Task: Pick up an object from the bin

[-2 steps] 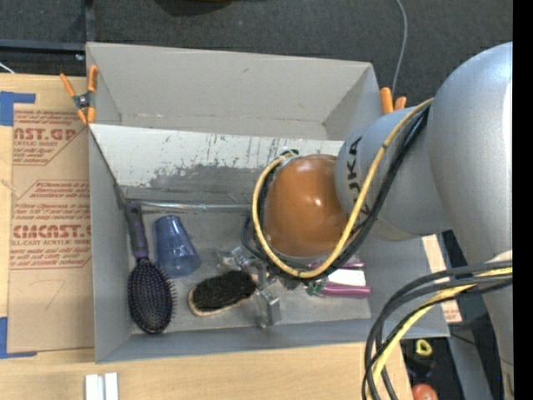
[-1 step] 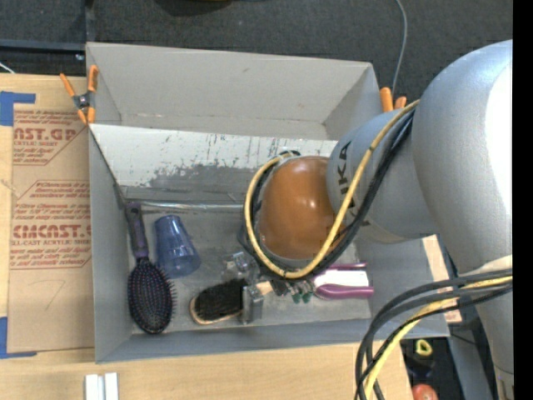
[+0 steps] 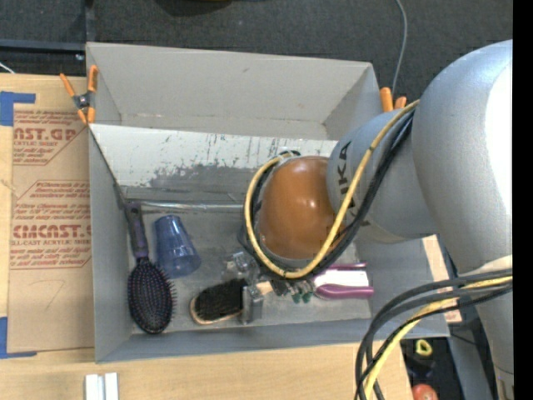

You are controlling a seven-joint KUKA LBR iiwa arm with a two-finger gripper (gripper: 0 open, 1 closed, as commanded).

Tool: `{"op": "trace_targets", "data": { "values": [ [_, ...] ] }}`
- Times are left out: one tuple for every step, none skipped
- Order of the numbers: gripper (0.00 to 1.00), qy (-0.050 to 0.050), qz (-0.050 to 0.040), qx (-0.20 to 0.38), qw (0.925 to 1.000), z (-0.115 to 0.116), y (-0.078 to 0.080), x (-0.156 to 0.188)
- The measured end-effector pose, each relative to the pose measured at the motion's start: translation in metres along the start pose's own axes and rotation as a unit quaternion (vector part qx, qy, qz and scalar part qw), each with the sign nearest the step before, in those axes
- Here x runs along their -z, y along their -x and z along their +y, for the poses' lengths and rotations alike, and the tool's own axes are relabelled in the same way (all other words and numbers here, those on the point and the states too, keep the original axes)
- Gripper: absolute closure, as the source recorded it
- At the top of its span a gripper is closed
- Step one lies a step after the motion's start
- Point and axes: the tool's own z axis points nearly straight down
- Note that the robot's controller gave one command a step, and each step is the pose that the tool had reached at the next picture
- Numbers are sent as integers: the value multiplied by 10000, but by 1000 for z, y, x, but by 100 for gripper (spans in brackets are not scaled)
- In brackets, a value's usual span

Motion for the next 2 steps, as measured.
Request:
{"op": "trace_targets", "data": {
  "values": [
    [100, 2, 18, 0, 10000, 0, -1, 15],
    [100, 3, 26, 0, 10000, 1, -1, 38]
  ]
}}
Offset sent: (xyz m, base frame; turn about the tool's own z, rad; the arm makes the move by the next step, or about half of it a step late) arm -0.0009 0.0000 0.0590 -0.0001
